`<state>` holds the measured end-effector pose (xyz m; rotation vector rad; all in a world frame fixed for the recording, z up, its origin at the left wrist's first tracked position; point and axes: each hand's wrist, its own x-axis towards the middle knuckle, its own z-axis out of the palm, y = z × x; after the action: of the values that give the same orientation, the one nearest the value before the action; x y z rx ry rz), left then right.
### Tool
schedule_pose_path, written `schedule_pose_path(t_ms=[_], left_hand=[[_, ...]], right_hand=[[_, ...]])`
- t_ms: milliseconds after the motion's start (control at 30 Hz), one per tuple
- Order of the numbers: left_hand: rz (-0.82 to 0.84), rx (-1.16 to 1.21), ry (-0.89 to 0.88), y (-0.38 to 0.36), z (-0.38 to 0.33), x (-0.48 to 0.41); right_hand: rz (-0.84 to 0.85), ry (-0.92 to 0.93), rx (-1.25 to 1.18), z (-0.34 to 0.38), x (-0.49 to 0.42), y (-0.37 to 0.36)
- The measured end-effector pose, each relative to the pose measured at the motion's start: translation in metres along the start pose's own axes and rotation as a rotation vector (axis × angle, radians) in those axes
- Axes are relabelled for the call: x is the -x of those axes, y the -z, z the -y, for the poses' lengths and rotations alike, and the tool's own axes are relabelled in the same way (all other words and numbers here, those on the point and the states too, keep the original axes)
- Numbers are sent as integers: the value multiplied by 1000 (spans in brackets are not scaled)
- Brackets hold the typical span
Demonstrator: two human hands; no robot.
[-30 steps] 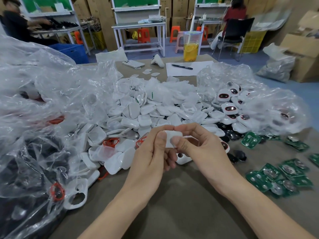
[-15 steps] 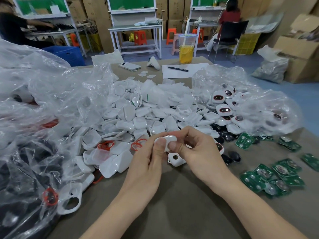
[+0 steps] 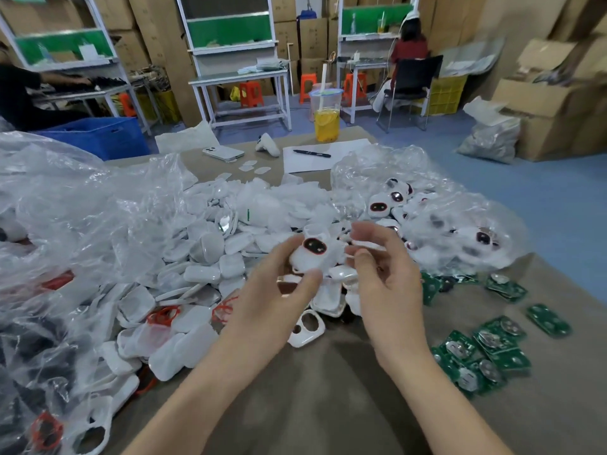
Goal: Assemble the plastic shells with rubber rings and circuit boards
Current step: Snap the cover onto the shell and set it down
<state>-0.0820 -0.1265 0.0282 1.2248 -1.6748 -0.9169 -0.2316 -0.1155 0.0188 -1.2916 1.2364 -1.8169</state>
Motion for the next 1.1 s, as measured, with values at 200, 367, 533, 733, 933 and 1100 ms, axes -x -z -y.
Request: schedule_pose_path(t_ms=[200, 367, 533, 733, 933, 1100], left_hand=[[162, -158, -130, -71, -33, -103], [259, -82, -60, -99, -50, -142], [-30, -287, -217, -45, -24, -95], [-177, -713, -229, 25, 29, 11], [-101, -1101, -165, 36, 49, 20], [-123, -1156, -141, 38, 51, 7]], right_hand=[[-239, -20, 18, -3, -8, 10], [-241, -16, 48, -7, -9, 13], [-105, 57, 215, -11, -5, 10], [221, 279, 672, -19, 11, -2], [372, 154, 1137, -27, 16, -11], [305, 243, 1201, -31, 9, -21]])
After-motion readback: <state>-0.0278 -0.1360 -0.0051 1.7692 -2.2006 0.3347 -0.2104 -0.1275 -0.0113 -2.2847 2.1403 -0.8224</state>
